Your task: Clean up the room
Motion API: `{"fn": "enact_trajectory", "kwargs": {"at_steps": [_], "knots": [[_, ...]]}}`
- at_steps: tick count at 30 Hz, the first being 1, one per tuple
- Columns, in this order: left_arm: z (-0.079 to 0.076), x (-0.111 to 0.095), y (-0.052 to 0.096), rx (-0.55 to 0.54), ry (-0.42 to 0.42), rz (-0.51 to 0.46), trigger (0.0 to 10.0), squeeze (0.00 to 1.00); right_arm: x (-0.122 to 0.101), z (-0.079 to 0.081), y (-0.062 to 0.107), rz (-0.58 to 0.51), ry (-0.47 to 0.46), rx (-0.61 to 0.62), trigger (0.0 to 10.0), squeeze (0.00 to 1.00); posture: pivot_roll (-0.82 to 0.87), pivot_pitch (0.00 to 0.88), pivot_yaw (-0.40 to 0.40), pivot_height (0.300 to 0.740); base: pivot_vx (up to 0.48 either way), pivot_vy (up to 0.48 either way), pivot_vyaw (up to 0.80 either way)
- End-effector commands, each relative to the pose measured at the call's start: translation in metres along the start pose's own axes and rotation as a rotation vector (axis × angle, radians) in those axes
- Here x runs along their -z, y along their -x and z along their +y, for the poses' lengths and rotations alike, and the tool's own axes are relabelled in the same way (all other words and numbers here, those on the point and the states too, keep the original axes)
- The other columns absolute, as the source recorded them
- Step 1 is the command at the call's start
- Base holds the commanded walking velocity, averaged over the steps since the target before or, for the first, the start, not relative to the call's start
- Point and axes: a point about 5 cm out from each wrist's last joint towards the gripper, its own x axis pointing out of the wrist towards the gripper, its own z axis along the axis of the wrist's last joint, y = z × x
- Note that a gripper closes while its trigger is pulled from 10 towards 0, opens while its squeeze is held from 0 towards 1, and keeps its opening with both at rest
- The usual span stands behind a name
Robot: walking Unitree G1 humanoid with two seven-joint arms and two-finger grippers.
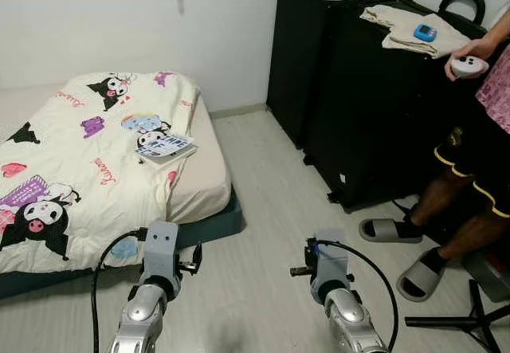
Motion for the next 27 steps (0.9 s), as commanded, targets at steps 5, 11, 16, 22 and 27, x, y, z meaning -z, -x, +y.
{"fn": "enact_trajectory", "kwargs": {"at_steps": [5,11,16,22,27], "knots": [[-0.0001,-0.001,-0.0003,-0.003,0.022,-0.007,10.0,0.0,0.0048,-0.0007,0.0008,0.03,-0.004,-0.002,10.0,0.0,0.0,0.114,-0.011,0.74,0.316,0.0,0.0],[-0.0003,-0.0007,-0.0006,-0.002,0.025,-0.006,10.0,0.0,0.0049,-0.001,0.0007,0.033,-0.002,-0.006,10.0,0.0,0.01,0.111,-0.015,0.74,0.316,0.0,0.0],[0.0002,-0.0004,0.0,-0.002,0.025,-0.005,10.0,0.0,0.005,0.0,0.0006,0.034,-0.002,-0.012,10.0,0.0,0.01,0.109,-0.016,0.74,0.313,0.0,0.0],[0.0002,0.0,0.0004,-0.005,0.027,-0.004,10.0,0.0,0.0054,0.0005,0.0008,0.035,-0.001,-0.016,10.0,0.0,0.01,0.106,-0.018,0.74,0.293,0.0,0.0],[-0.0003,0.0009,0.0012,-0.003,0.027,-0.001,10.0,0.0,0.0061,0.0004,0.0012,0.037,0.001,-0.02,10.0,0.0,0.01,0.103,-0.019,0.74,0.268,0.0,0.0]]}}
